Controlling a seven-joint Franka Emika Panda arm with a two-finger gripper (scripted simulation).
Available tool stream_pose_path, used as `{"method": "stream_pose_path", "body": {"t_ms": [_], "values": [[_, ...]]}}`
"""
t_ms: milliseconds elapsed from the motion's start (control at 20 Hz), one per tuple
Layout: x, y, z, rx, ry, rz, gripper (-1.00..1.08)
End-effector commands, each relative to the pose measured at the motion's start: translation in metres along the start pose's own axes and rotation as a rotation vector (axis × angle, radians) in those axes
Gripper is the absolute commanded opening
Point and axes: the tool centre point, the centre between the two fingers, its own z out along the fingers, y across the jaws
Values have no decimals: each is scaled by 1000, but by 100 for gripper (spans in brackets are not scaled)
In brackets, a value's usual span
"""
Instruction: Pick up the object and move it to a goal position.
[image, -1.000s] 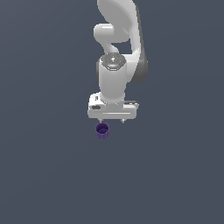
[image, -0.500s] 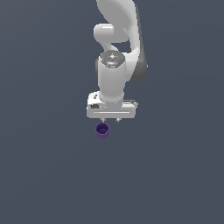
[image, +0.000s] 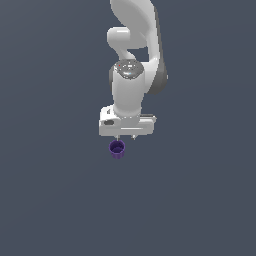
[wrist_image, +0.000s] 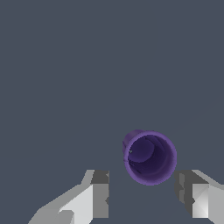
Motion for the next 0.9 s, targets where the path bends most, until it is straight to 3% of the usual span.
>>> {"method": "stream_pose_path", "body": {"t_ms": [0, 350, 850], "values": [[-2, 2, 3, -12, -3, -42, 28], [-10, 9, 14, -61, -17, -230, 28], [-27, 19, 35, -142, -62, -603, 28]]}}
